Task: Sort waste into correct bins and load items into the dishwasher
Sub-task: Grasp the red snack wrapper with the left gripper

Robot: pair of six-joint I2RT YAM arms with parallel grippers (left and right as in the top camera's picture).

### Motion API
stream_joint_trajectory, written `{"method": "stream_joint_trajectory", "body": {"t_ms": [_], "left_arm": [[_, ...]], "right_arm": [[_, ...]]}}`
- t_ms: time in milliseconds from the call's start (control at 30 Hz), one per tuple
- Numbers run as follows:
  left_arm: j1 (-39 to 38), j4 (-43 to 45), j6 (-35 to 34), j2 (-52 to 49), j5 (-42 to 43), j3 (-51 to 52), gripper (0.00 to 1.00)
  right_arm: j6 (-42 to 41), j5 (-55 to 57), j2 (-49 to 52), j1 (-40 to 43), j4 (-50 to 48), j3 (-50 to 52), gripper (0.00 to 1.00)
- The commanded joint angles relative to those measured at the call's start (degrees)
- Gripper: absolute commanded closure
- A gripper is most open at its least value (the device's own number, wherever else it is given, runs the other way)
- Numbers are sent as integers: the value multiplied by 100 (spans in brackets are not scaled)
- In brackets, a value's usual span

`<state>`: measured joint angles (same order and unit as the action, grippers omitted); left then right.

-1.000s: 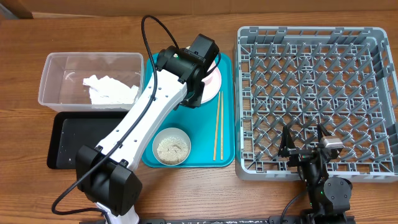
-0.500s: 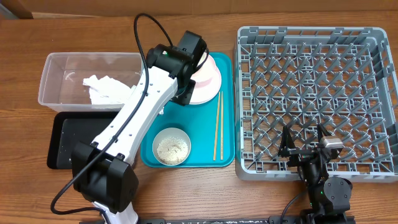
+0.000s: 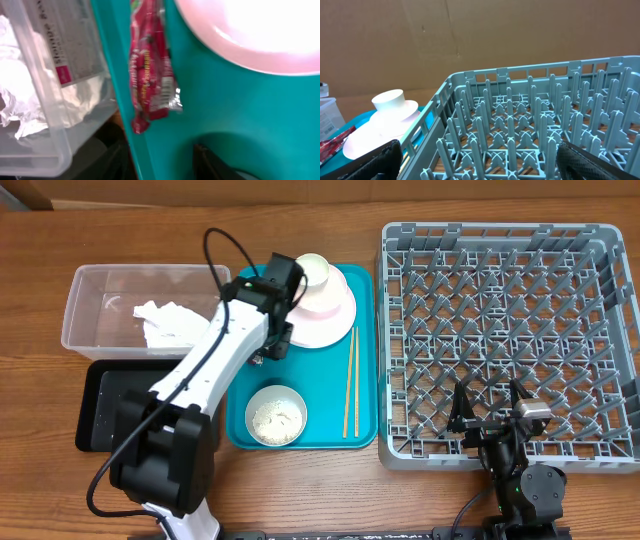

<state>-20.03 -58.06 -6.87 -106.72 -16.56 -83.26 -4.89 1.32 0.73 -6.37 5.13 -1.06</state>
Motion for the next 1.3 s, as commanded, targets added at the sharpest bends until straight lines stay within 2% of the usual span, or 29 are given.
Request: {"method": "stream_joint_trajectory", "body": {"t_ms": [0, 867, 1267], "left_arm": [[186, 227, 68, 107, -13, 201, 53], [249, 1742, 70, 107, 114, 1377, 53], [247, 1956, 46, 107, 184, 1497, 61]], "right_arm": [[22, -15, -57, 7, -46, 59, 0], [22, -15, -57, 7, -46, 59, 0], [22, -15, -57, 7, -46, 59, 0]]}}
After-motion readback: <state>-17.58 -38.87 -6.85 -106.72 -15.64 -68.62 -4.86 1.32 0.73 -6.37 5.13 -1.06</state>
